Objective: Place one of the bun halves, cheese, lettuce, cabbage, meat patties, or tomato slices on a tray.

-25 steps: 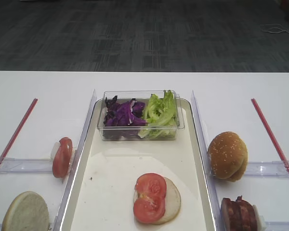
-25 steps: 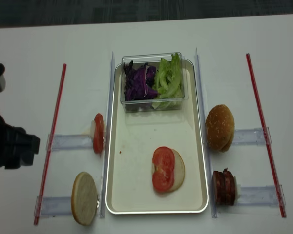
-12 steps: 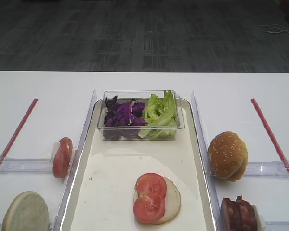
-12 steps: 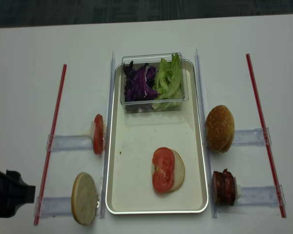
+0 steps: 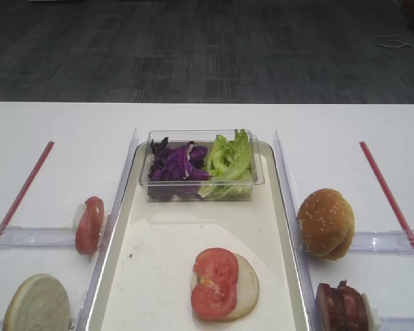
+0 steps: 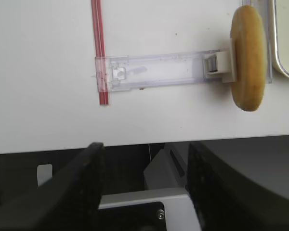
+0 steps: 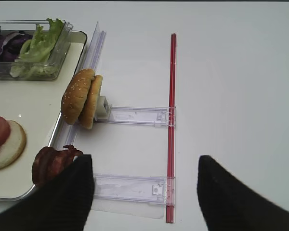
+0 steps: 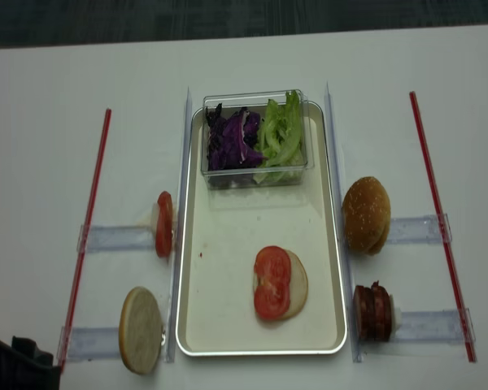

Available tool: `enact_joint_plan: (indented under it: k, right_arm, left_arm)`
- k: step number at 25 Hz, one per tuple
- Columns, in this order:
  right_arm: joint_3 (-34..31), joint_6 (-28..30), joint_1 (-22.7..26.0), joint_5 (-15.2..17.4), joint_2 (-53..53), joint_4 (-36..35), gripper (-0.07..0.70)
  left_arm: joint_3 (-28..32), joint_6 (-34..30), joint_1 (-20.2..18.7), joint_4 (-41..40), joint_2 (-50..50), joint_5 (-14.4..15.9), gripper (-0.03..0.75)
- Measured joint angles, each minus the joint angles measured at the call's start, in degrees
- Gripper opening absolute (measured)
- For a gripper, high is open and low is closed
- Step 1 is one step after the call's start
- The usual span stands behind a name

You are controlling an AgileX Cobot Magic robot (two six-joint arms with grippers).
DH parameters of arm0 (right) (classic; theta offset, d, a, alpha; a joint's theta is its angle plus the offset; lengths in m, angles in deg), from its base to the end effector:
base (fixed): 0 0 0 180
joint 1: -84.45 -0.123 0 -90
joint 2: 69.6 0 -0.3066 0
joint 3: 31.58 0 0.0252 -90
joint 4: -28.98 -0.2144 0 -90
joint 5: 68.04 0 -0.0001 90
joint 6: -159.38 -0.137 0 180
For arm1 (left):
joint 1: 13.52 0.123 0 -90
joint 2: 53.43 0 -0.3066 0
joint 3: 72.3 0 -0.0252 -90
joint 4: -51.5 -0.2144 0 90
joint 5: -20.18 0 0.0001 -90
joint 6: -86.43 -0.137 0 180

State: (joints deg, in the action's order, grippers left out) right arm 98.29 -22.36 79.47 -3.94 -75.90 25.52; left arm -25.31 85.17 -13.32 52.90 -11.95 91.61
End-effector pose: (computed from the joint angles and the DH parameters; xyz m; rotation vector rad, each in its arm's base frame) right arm -0.0228 0.0055 0.2267 -0.0644 2.1043 0.1434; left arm 0.0309 -0.0031 0.2283 0.0207 2.7903 -0.0279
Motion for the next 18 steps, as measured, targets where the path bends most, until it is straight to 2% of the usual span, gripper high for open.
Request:
enact_joint_plan:
  k: [11, 18]
  right_arm:
    - [0.0, 0.26, 0.0, 0.0, 0.0, 0.0, 0.468]
    - [0.0, 0.35, 0.0, 0.0, 0.0, 0.0, 0.468]
  left_arm:
    - [1.73, -0.52, 0.0, 0.0, -6.2, -4.65, 0.399]
    - [2.63, -0.52, 0.0, 0.0, -11.22, -5.17, 0.399]
